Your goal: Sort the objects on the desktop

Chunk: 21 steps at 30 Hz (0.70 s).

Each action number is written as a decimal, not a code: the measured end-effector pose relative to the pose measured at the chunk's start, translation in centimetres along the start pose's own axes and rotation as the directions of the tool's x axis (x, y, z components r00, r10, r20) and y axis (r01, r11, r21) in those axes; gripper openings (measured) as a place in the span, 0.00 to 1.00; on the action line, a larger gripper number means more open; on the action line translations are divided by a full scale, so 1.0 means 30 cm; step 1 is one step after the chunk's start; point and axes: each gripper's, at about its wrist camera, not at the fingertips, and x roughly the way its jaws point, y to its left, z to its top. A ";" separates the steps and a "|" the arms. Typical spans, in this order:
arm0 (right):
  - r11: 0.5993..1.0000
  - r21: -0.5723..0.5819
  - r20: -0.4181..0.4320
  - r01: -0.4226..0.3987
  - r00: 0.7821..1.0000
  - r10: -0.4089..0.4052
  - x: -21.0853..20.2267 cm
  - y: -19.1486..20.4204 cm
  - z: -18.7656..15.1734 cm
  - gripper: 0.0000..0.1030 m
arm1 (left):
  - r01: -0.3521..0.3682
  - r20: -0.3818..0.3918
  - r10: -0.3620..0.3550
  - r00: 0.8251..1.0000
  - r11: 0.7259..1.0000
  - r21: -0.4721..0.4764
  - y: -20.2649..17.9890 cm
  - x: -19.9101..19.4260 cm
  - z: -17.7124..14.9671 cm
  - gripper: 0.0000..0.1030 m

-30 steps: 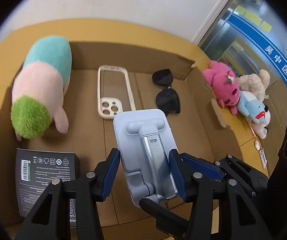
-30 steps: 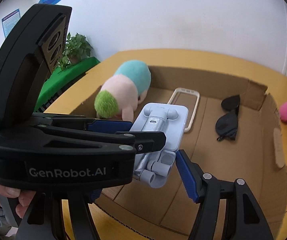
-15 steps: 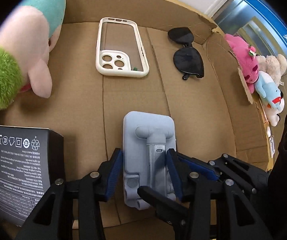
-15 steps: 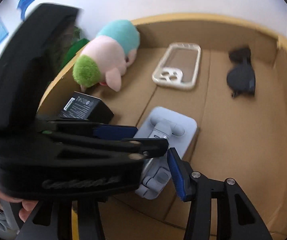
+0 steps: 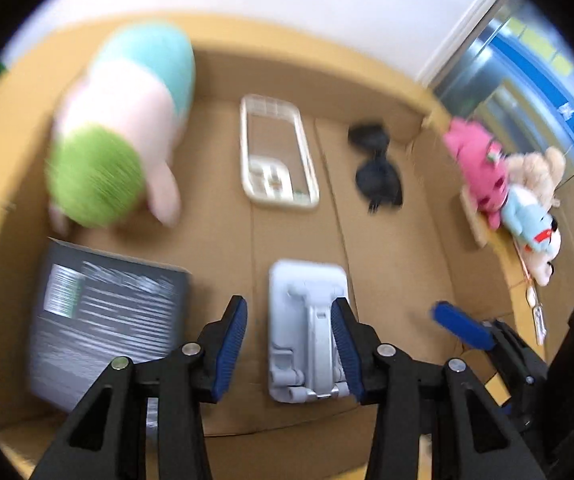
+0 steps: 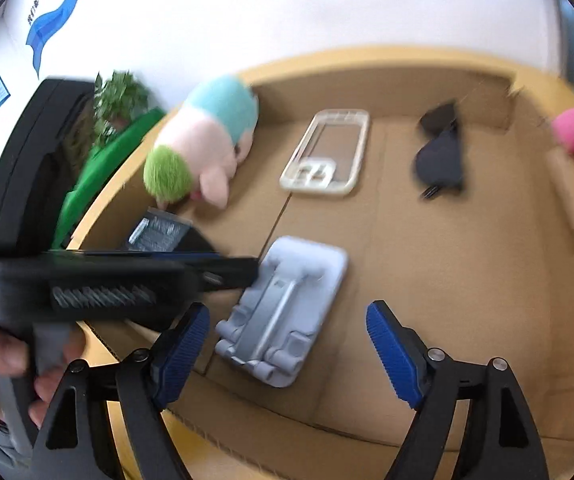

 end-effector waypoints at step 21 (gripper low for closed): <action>0.954 0.011 0.327 0.300 0.900 -0.287 -0.122 -0.027 -0.185 1.00 | -0.366 0.510 0.294 0.808 0.929 0.044 0.018 -0.067 -0.288 0.81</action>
